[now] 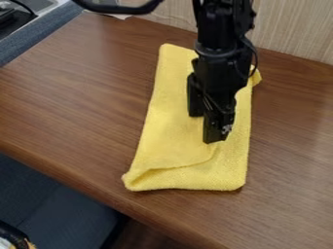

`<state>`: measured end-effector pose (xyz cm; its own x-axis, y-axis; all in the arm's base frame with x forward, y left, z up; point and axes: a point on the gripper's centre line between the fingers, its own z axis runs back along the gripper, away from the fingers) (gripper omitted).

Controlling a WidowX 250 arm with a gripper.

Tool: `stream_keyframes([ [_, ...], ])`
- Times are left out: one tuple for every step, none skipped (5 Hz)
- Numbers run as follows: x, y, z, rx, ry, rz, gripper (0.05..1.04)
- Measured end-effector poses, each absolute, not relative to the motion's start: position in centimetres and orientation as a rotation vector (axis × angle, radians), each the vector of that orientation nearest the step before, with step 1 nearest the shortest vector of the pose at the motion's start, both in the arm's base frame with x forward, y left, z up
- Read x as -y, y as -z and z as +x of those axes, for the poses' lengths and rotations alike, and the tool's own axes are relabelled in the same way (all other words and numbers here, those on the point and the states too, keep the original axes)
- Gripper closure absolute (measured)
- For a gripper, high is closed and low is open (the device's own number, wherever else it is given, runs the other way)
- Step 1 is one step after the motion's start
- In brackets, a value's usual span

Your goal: Fold the cloth from top left to the right side

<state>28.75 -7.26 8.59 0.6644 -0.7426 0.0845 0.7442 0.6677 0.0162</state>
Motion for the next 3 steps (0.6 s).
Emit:
stream_keyframes([
  [7.3,-9.8,29.0,0.113,0.848,-0.022,0.079],
  [7.4,-12.3,29.0,0.152,0.865,-0.018,0.083],
  [6.6,-13.9,28.8,0.180,0.851,-0.007,0.083],
])
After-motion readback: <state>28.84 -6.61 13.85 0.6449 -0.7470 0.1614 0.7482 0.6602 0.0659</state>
